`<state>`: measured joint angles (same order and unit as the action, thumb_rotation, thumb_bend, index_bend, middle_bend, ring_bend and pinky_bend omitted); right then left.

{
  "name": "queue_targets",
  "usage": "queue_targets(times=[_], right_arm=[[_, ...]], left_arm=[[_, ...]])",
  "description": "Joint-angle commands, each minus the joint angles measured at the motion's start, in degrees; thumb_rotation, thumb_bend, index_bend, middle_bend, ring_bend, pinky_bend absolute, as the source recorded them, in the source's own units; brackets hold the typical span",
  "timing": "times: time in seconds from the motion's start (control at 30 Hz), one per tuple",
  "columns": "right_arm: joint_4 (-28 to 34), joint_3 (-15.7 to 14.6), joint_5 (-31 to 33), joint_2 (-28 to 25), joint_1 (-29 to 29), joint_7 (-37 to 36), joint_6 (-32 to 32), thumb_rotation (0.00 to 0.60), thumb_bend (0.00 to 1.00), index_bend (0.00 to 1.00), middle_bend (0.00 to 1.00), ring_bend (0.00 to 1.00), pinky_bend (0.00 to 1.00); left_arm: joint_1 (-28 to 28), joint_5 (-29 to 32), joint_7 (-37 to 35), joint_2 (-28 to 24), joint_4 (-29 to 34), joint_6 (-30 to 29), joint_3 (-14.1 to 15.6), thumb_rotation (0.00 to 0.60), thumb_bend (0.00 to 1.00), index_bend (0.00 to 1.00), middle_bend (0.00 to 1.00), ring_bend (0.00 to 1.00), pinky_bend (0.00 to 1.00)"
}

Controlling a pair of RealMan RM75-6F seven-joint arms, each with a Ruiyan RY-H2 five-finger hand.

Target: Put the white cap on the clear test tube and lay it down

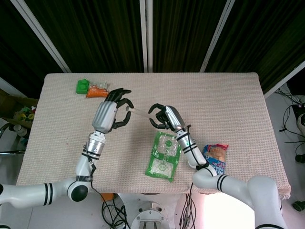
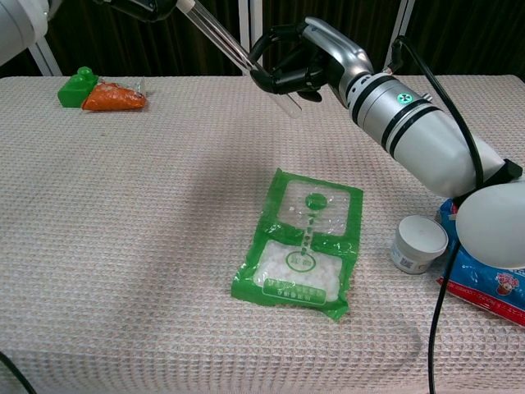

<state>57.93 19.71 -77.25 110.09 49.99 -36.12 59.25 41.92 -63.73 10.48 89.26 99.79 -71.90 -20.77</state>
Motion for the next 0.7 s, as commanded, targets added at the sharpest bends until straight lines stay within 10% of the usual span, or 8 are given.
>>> queue_targets(times=[0.03,0.33,0.7], right_arm=[[-0.1,0.0,0.0,0.0,0.0,0.1,0.0,0.600,0.77,0.96,1.00,1.00,1.00],[-0.6,-0.8,0.2,-0.5,-0.6,1.3,-0.4,0.600,0.78,0.96,1.00,1.00,1.00],[-1.7,-3.4,1.0,-6.2,-0.4,12.9,-6.0,0.600,0.78,0.96,1.00,1.00,1.00]], left_arm=[[0.0,-0.1,0.0,0.0,0.0,0.0,0.0,0.600,0.48,0.59,0.18,0.10,0.11],[-0.2,-1.5,-1.2,-1.3,0.0,0.4,-0.1,0.600,0.41,0.25,0.15,0.09,0.10],[-4.0,-3.5,-0.1,-7.5,1.5,-0.4,3.3,0.600,0.40,0.23,0.15,0.09,0.11]])
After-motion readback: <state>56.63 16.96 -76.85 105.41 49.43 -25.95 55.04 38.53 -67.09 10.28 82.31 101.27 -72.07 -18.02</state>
